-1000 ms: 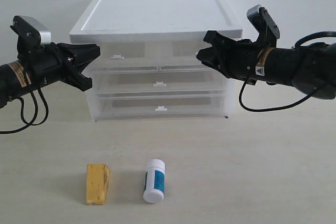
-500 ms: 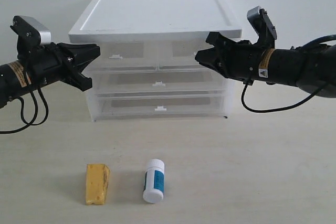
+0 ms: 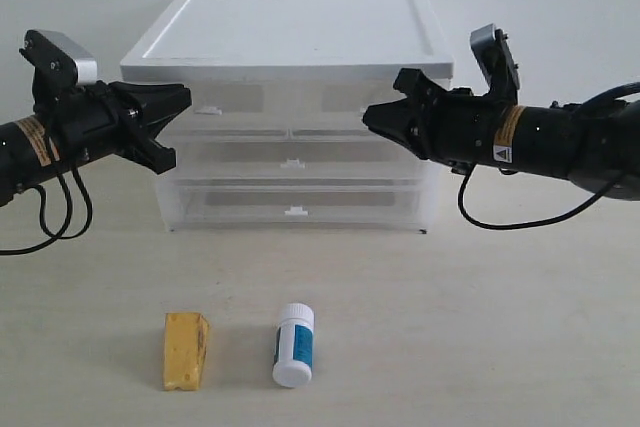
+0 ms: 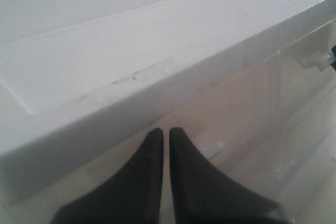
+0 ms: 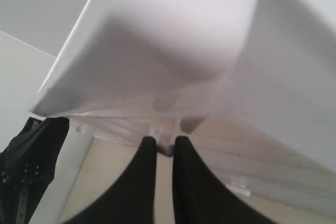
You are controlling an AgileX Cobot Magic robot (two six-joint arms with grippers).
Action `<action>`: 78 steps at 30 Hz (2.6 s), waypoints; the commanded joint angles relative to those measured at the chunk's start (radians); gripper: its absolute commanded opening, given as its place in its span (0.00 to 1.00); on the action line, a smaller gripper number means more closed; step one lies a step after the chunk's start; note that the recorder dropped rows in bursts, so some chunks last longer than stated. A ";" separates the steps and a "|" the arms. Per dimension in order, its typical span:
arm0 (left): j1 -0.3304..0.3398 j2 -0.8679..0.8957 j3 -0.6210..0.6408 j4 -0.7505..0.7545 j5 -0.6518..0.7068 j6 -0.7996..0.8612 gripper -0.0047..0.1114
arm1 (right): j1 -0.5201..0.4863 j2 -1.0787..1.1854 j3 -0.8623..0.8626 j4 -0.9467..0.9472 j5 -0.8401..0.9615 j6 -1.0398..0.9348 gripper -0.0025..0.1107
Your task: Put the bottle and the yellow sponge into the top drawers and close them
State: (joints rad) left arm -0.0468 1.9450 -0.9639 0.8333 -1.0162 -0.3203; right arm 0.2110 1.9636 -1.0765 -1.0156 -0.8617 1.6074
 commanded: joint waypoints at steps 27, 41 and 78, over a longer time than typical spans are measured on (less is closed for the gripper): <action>-0.016 0.030 -0.026 -0.010 -0.008 -0.001 0.07 | -0.190 -0.024 0.067 -0.341 -0.359 0.077 0.24; -0.016 0.030 -0.026 0.003 -0.004 -0.004 0.07 | -0.072 -0.024 0.024 -0.168 -0.182 0.099 0.53; -0.016 0.030 -0.026 0.026 -0.001 -0.030 0.07 | 0.600 -0.237 0.121 -0.729 1.538 -0.955 0.43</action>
State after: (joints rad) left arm -0.0587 1.9738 -0.9830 0.8461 -1.0110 -0.3359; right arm 0.8073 1.7091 -0.9304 -1.7482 0.6326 0.7242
